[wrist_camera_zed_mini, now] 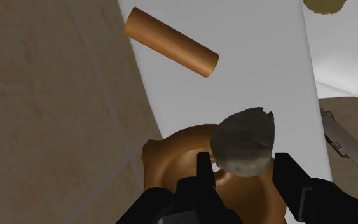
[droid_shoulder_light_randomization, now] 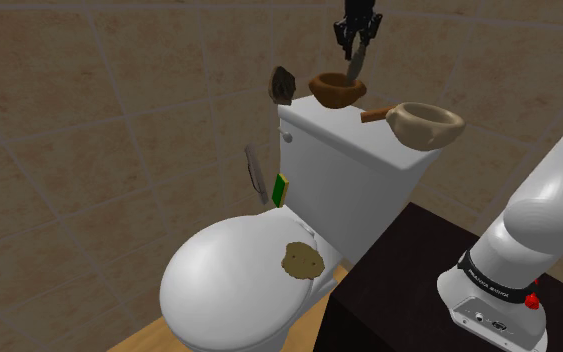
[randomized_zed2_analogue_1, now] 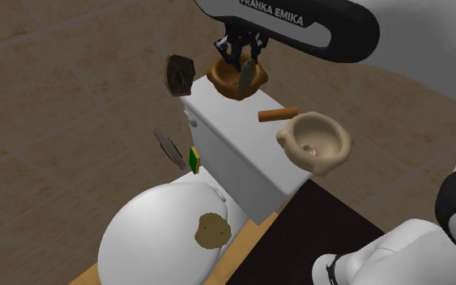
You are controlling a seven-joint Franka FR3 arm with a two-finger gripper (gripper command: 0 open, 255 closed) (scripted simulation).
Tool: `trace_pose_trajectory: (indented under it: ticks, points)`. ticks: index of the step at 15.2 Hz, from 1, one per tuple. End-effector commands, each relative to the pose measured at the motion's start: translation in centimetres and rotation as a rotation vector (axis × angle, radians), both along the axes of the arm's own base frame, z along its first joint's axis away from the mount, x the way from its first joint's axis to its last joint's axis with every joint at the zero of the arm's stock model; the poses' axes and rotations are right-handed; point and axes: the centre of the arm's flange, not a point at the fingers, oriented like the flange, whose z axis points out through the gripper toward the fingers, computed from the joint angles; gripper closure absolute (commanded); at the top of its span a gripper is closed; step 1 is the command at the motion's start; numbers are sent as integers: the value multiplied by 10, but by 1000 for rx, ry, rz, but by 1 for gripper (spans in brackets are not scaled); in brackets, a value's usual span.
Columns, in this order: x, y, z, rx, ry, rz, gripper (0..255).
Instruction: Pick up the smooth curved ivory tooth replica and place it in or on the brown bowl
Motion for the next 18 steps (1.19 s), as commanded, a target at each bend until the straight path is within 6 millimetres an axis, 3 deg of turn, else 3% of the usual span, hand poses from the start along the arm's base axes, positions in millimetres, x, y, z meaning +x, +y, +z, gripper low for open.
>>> trace_pose_trajectory:
  ticks: [1, 9, 18]
  points:
    - [19, -18, 0, -1, 0, 0, 255]
    - [102, -85, 4, -1, 0, 0, 255]
    - [102, -85, -44, -1, 0, 0, 255]
